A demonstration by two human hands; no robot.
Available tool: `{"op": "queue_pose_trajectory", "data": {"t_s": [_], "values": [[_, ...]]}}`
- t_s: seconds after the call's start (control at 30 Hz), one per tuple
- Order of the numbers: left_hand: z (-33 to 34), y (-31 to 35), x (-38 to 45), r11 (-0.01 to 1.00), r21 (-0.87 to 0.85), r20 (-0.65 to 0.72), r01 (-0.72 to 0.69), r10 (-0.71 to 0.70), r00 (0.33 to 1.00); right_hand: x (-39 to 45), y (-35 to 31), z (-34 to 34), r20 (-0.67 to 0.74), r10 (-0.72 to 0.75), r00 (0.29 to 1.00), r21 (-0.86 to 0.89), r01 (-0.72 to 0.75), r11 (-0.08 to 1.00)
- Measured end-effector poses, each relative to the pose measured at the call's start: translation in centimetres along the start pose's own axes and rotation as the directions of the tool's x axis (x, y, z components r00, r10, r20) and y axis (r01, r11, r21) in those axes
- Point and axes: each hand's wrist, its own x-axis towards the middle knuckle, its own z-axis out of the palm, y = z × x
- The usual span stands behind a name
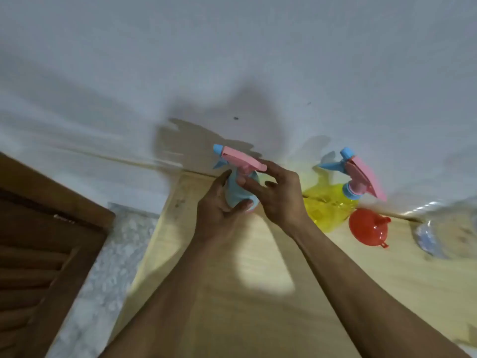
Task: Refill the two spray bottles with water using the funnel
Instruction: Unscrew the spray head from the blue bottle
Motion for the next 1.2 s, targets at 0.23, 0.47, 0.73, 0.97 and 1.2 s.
{"op": "queue_pose_trajectory", "data": {"t_s": [0.23, 0.47, 0.73, 0.97, 1.2], "values": [[-0.4, -1.2, 0.6, 0.998, -0.058, 0.038, 0.004, -0.002, 0.999, 0.5, -0.1, 0.7, -0.022, -0.037, 0.999, -0.046, 0.036, 0.998], [-2.7, 1.6, -2.8, 0.996, -0.085, 0.058, -0.026, 0.031, 0.998, -1.8, -3.5, 0.3, -0.034, -0.001, 0.999, 0.042, 0.002, 0.999], [-4.9, 8.5, -8.7, 0.968, -0.232, 0.027, -0.096, 0.105, 0.994, -7.6, -11.0, -1.2, -0.102, 0.013, 0.995, 0.177, 0.005, 0.984], [-4.5, 15.6, -14.2, 0.933, -0.323, -0.063, -0.158, 0.145, 0.987, -13.0, -16.0, -4.2, -0.148, 0.014, 0.989, 0.244, 0.023, 0.969], [-2.8, 20.9, -21.8, 0.911, -0.381, -0.082, -0.159, 0.139, 0.987, -20.1, -18.8, -8.4, -0.135, -0.008, 0.991, 0.263, 0.044, 0.964]]}}
